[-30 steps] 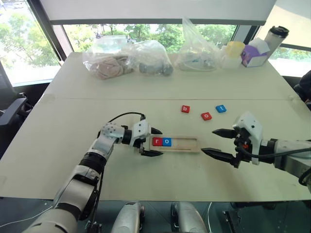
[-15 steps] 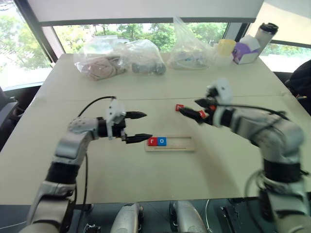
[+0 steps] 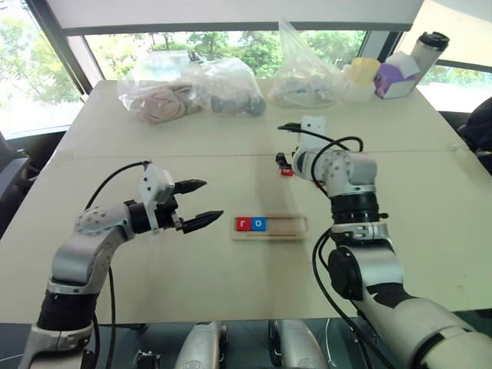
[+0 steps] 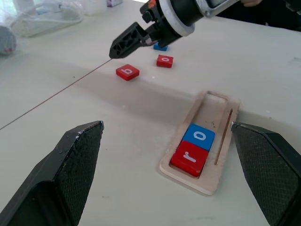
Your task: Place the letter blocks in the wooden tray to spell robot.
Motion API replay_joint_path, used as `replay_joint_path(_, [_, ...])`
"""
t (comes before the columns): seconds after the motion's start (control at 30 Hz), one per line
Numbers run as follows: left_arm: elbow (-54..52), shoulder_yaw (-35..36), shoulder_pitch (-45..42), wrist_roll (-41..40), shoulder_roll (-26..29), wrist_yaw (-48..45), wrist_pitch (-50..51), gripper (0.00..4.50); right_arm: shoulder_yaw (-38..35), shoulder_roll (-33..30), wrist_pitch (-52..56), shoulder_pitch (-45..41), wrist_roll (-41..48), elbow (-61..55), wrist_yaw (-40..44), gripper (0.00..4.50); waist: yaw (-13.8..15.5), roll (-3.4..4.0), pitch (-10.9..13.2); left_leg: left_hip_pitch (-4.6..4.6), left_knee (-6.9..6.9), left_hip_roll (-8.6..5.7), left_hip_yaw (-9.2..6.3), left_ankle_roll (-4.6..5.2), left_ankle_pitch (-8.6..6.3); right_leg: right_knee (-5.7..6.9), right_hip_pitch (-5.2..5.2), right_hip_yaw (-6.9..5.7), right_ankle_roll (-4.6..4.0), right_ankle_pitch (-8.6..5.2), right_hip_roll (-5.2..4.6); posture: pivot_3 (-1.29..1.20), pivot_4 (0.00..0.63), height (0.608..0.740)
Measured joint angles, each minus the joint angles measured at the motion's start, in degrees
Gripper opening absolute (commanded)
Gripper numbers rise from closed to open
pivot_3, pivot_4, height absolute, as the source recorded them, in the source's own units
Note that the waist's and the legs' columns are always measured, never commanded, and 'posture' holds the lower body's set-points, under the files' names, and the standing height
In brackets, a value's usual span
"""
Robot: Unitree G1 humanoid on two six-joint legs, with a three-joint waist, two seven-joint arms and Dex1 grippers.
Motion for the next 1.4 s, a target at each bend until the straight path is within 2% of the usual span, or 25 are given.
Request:
replay_joint_path(0.33, [-1.2,0.2,1.2,-1.2,0.1,2.6,0.0,4.46,-0.8,4.4,-0.7,-0.8,-2.7,5.5,-1.2,4.5,-0.9,0.02,0.0,0.07,0.07,0.0,0.0,-0.02,0.02,0.29,-0.02,0.0,0.0,0.0,0.04,0.0,0.15,0.74])
replay_joint_path(0.67, [-2.2,0.1,1.5,-1.5,-0.1,4.5,0.0,4.46,-2.4,4.4,-15.0,-7.7,-5.2,23.9,-2.2,4.5,-1.4,0.02,0.0,0.22,0.23,0.0,0.0,-0.05,0.05,0.58,0.06,0.02,-0.01,-0.01,0.09,0.0,0.15,0.74])
replay_joint_path(0.77, [-2.3,0.1,1.6,-1.8,-0.1,5.0,0.0,4.5,-2.8,4.0,-17.6,-9.3,-5.6,28.1,-2.2,3.6,-1.4,0.01,0.0,0.27,0.25,0.0,-0.01,-0.05,0.05,0.58,0.12,0.03,-0.01,-0.01,0.09,0.0,0.15,0.74])
replay_joint_path(0.87, [-2.3,0.0,2.1,-1.9,-0.1,5.3,0.0,4.5,-2.8,3.8,-19.0,-10.0,-6.2,30.1,-2.2,2.12,-1.5,0.01,0.0,0.27,0.25,0.02,0.0,-0.05,0.05,0.58,0.12,0.04,-0.01,-0.01,0.1,0.0,0.15,0.74])
replay_joint_path(0.9, [-2.3,0.0,2.1,-1.9,-0.1,5.3,0.0,4.5,-2.8,3.9,-19.3,-10.1,-6.2,30.4,-2.1,1.49,-1.7,0.01,0.0,0.27,0.25,0.03,0.0,-0.05,0.05,0.59,0.12,0.04,-0.01,-0.01,0.11,0.0,0.15,0.74])
replay_joint_path(0.93, [-2.3,0.0,2.1,-1.9,-0.1,5.3,0.0,4.5,-2.8,4.1,-19.4,-10.3,-6.2,30.6,-1.9,1.14,-1.8,0.01,0.0,0.28,0.24,0.04,0.0,-0.05,0.05,0.59,0.11,0.04,-0.01,-0.01,0.12,0.0,0.15,0.74])
replay_joint_path(1.23, [-2.3,0.0,1.8,-1.9,-0.2,5.4,0.0,4.5,-1.1,4.5,-14.8,-10.7,-6.6,27.8,0.4,1.15,-2.7,0.05,0.0,0.21,0.23,0.06,-0.01,-0.05,0.05,0.6,0.04,0.04,-0.01,-0.01,0.11,0.0,0.15,0.74])
replay_joint_path(1.33, [-2.3,-0.7,1.1,-1.9,-0.6,5.3,0.0,4.5,0.7,1.3,-5.0,-8.5,-5.4,14.4,4.0,1.15,-1.9,0.11,0.1,0.06,0.24,0.06,-0.04,-0.05,0.05,0.57,-0.09,0.03,-0.01,-0.01,0.09,0.0,0.15,0.74])
replay_joint_path(1.4, [-2.3,-1.6,0.9,-2.0,-0.8,5.2,0.1,4.5,1.5,-4.0,6.8,-5.9,-3.1,-2.0,7.6,1.15,-0.8,0.12,0.1,0.01,0.23,0.05,-0.06,0.0,0.01,0.49,-0.08,0.02,-0.01,-0.02,0.07,0.0,0.15,0.74])
